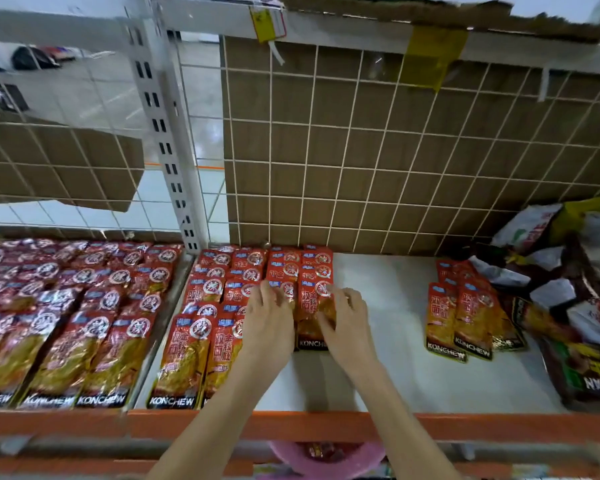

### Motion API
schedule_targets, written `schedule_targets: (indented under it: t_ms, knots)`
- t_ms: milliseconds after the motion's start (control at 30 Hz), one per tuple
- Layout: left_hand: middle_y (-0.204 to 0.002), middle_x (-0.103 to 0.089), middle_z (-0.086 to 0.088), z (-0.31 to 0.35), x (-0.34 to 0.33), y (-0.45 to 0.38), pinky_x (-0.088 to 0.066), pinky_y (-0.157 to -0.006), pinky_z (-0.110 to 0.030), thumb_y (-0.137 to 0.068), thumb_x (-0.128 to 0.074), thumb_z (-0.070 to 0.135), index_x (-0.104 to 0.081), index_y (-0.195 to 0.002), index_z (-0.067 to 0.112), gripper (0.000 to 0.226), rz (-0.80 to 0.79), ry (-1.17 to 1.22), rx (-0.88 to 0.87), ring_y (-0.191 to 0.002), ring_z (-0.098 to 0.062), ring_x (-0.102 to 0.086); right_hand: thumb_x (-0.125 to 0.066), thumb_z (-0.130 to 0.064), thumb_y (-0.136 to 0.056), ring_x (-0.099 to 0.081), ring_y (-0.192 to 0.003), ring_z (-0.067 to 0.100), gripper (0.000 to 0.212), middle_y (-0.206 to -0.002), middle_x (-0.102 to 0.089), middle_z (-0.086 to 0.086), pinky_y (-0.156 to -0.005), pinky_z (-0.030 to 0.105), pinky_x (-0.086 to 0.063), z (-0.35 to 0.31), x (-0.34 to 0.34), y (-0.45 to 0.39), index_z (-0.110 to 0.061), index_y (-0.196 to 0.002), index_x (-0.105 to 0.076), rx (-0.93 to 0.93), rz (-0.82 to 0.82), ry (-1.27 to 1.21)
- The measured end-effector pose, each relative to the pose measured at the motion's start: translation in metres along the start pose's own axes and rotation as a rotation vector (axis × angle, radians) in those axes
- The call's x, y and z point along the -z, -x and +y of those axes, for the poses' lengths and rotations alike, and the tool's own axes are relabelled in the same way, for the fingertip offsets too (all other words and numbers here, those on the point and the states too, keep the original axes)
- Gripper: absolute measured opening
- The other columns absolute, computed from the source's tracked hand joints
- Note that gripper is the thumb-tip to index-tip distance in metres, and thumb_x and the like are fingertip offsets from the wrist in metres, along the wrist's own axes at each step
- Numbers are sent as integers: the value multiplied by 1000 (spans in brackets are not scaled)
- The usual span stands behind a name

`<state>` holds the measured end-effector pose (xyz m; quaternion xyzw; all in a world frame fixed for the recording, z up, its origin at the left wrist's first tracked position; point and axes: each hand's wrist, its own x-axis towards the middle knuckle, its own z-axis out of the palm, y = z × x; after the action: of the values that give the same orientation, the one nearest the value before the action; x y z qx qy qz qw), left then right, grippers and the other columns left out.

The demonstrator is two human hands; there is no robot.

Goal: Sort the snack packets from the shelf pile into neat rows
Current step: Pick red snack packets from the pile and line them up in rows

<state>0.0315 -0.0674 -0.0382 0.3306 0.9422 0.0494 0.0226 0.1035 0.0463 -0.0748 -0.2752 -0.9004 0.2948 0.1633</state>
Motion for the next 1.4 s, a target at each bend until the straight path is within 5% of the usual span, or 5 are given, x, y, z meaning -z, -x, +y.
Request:
schedule_targets:
  t_ms: [133, 433, 833, 967, 1400]
  knots:
    - [-156, -10, -12, -14, -13, 2, -3, -117, -37, -100, -35, 35, -9, -150, 10, 62, -44, -69, -155, -144, -28, -9, -45, -29, -99, -28, -137, 23, 49, -150, -31, 4, -113, 36, -29, 3, -7, 12, -18, -145, -35, 141, -99, 173]
    - [-158, -6, -12, -14, -15, -7, 0, -117, -35, -102, -27, 37, -1, -150, 10, 62, -23, -93, -150, -146, -26, -7, -30, -35, -102, -17, -143, 20, 51, -156, -18, 2, -113, 33, -23, -2, -10, 6, -22, -150, -20, 104, -161, 323]
    - [-158, -9, -12, -13, -24, -5, -2, -117, -34, -102, -22, 41, -2, -150, 7, 62, -15, -107, -105, -146, -25, -8, -36, -34, -101, -31, -138, 23, 51, -151, -32, 6, -109, 36, -32, -1, -11, 14, -15, -148, -29, 125, -162, 369]
    - [-157, -11, -12, -15, -24, -8, -4, -118, -34, -102, -23, 41, -5, -150, 7, 61, -18, -111, -133, -145, -25, -9, -30, -36, -102, -22, -141, 19, 51, -154, -24, 1, -113, 32, -25, 0, -10, 16, -19, -150, -22, 114, -196, 368]
    - [-138, -44, -11, 8, 5, -34, -27, -111, -40, -95, -42, 40, -39, -135, 9, 50, 48, -197, -190, -129, -28, -40, -43, -24, -97, -36, -130, 24, 44, -143, -42, 4, -105, 35, -32, 7, 31, 16, -16, -140, -40, 66, -157, 253]
